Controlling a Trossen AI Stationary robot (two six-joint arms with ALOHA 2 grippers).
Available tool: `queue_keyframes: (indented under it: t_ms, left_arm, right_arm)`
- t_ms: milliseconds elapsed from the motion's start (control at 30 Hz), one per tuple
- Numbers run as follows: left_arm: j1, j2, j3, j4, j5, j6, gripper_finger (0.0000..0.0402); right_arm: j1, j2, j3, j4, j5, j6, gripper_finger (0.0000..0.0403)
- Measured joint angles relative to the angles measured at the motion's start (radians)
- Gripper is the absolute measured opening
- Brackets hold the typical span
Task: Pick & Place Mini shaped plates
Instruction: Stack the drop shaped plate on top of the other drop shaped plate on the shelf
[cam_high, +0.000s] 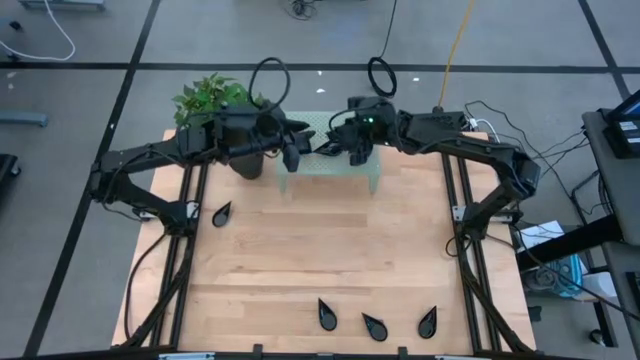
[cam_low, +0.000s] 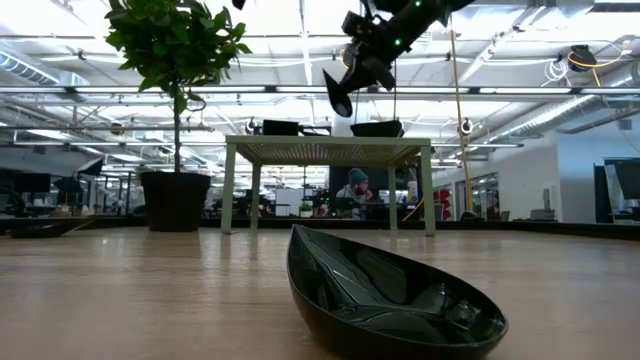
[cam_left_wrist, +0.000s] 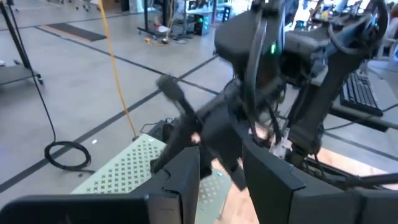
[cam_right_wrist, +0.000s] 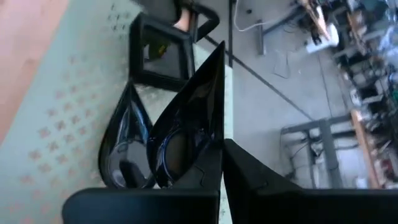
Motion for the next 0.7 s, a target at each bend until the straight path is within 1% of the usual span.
queue_keyframes:
  t_ms: [233, 400, 533, 633, 700]
  left_arm:
    - [0.031, 0.000, 0.000, 0.009, 0.000, 0.000, 0.0124]
    - [0.043, 0.000, 0.000, 0.009, 0.001, 0.000, 0.0124]
    - [0.046, 0.000, 0.000, 0.009, 0.001, -0.001, 0.0124]
    - [0.046, 0.000, 0.000, 0.009, 0.001, 0.000, 0.0124]
    - [0.046, 0.000, 0.000, 0.009, 0.001, 0.000, 0.0124]
  right_arm:
    - [0.010, 0.030, 0.001, 0.017, -0.002, -0.163, 0.0000]
    - [0.011, 0.067, 0.000, 0.003, 0.006, -0.193, 0.0000]
    - [0.015, 0.080, -0.001, -0.015, 0.057, -0.204, 0.0000]
    - [0.015, 0.074, 0.000, -0.020, 0.056, -0.201, 0.0000]
    - [0.016, 0.072, 0.023, -0.061, 0.053, -0.201, 0.0000]
